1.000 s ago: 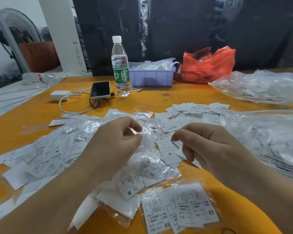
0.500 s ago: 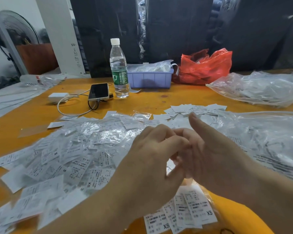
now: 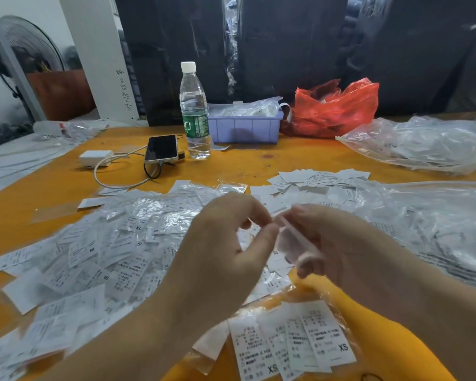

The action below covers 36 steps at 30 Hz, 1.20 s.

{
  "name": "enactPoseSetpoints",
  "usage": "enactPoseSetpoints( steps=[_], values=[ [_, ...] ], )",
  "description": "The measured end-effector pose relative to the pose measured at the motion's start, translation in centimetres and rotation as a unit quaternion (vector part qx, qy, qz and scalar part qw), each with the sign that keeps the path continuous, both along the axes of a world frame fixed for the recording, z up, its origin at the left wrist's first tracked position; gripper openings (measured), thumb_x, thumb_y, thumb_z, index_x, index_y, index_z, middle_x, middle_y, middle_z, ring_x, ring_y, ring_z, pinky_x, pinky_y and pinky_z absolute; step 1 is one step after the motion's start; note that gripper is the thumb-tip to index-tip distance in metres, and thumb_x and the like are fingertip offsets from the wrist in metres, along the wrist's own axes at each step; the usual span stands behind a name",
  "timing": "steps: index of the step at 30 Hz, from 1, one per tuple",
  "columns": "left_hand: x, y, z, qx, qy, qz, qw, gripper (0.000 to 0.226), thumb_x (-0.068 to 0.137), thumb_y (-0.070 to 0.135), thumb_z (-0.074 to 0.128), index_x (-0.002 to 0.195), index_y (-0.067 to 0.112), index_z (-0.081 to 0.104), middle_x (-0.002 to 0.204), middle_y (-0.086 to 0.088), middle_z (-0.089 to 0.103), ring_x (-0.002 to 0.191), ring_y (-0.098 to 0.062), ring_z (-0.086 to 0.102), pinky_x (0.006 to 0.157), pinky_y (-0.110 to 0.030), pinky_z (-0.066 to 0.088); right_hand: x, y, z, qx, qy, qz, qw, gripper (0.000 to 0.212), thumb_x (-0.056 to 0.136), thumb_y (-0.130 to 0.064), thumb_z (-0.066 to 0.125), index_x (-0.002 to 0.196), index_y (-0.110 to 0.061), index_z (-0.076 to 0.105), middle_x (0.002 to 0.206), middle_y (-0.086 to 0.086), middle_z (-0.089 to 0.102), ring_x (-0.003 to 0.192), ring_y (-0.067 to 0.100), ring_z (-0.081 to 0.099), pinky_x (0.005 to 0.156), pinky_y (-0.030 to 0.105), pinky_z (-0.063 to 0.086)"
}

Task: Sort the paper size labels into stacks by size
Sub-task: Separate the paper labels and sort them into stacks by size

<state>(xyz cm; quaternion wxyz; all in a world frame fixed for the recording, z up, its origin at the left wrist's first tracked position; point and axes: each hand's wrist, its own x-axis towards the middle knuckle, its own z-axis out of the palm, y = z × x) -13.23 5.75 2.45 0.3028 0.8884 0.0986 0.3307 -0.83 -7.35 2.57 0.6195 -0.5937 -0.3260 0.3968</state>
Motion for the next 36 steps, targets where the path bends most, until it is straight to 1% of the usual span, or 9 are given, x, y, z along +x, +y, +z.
enactPoseSetpoints(
  steps=[3, 6, 11, 14, 18, 22, 25, 28, 36],
  values=[
    [-0.3, 0.9, 0.2, -0.045, -0.016, 0.028, 0.998, 0.010, 0.083, 0.041, 0.057, 0.080, 0.033, 0.062, 0.084, 0.020, 0.066, 0.092, 0.008, 0.057, 0.075, 0.002, 0.035, 0.8, -0.4, 0.3, -0.041, -0.266, -0.148, 0.952, 0.007, 0.089, -0.020, 0.066, 0.083, -0.021, 0.070, 0.067, -0.008, 0.065, 0.062, 0.009, 0.059, 0.057, 0.025, 0.046],
    [-0.3, 1.2, 0.3, -0.056, -0.027, 0.030, 0.998, 0.012, 0.090, 0.032, 0.062, 0.079, 0.031, 0.061, 0.082, 0.021, 0.069, 0.087, 0.010, 0.060, 0.071, 0.002, 0.037, 1.4, -0.6, 0.4, -0.062, -0.428, -0.220, 0.874, 0.019, 0.089, -0.013, 0.063, 0.079, -0.028, 0.068, 0.067, -0.010, 0.067, 0.060, 0.011, 0.061, 0.052, 0.023, 0.048],
    [-0.1, 0.8, 0.0, -0.064, -0.008, -0.001, 0.998, 0.017, 0.095, 0.021, 0.059, 0.081, 0.032, 0.055, 0.066, 0.013, 0.068, 0.050, -0.013, 0.059, 0.048, -0.030, 0.048, 1.4, -0.8, -0.1, -0.129, -0.479, -0.188, 0.848, 0.018, 0.090, -0.014, 0.062, 0.085, -0.030, 0.068, 0.074, -0.016, 0.065, 0.066, 0.006, 0.061, 0.056, 0.019, 0.051],
    [-0.1, 1.1, -0.2, -0.063, -0.001, -0.002, 0.998, 0.015, 0.095, 0.024, 0.055, 0.087, 0.036, 0.054, 0.065, 0.012, 0.066, 0.044, -0.007, 0.052, 0.040, -0.020, 0.042, 1.5, -0.9, -0.5, -0.196, -0.508, -0.155, 0.824, 0.014, 0.091, -0.020, 0.061, 0.090, -0.033, 0.065, 0.084, -0.018, 0.060, 0.076, 0.003, 0.058, 0.066, 0.022, 0.050],
    [-0.1, 1.5, -0.5, -0.096, 0.038, -0.007, 0.995, 0.021, 0.098, 0.026, 0.049, 0.100, 0.046, 0.050, 0.072, 0.013, 0.066, 0.051, -0.017, 0.056, 0.043, -0.027, 0.044, 1.4, -0.5, -1.3, -0.258, -0.542, -0.110, 0.792, 0.025, 0.091, -0.036, 0.060, 0.116, -0.035, 0.057, 0.105, -0.019, 0.051, 0.101, 0.005, 0.048, 0.084, 0.025, 0.044],
    [0.2, 1.5, -0.6, -0.123, 0.078, -0.017, 0.989, 0.031, 0.098, 0.020, 0.051, 0.103, 0.051, 0.047, 0.085, 0.017, 0.065, 0.067, -0.025, 0.061, 0.057, -0.039, 0.050, 1.1, -0.1, -1.5, -0.241, -0.541, -0.074, 0.802, 0.048, 0.088, -0.052, 0.057, 0.134, -0.041, 0.044, 0.120, -0.019, 0.038, 0.119, 0.003, 0.030, 0.092, 0.027, 0.037],
    [0.3, 1.7, -0.9, -0.140, 0.066, -0.020, 0.988, 0.032, 0.095, 0.020, 0.059, 0.104, 0.049, 0.049, 0.088, 0.017, 0.064, 0.072, -0.015, 0.062, 0.061, -0.029, 0.053, 0.9, 0.1, -1.8, -0.236, -0.562, -0.049, 0.791, 0.057, 0.086, -0.060, 0.055, 0.139, -0.044, 0.041, 0.122, -0.020, 0.034, 0.118, 0.004, 0.024, 0.091, 0.025, 0.028],
    [0.2, 1.8, -0.8, -0.135, 0.046, -0.017, 0.990, 0.031, 0.092, 0.020, 0.064, 0.102, 0.046, 0.051, 0.089, 0.020, 0.062, 0.075, -0.003, 0.060, 0.061, -0.012, 0.048, 0.9, 0.3, -1.9, -0.233, -0.569, -0.029, 0.788, 0.046, 0.086, -0.058, 0.058, 0.130, -0.046, 0.053, 0.124, -0.018, 0.036, 0.119, 0.005, 0.023, 0.091, 0.025, 0.024],
    [0.0, 1.7, -0.5, -0.088, 0.042, 0.013, 0.995, 0.004, 0.086, 0.035, 0.065, 0.083, 0.037, 0.067, 0.088, 0.026, 0.060, 0.078, 0.001, 0.057, 0.063, -0.006, 0.040, 1.0, 0.4, -2.0, -0.194, -0.570, -0.050, 0.796, 0.015, 0.089, -0.043, 0.065, 0.100, -0.035, 0.070, 0.110, -0.020, 0.046, 0.111, 0.003, 0.030, 0.084, 0.020, 0.025]
  ],
)
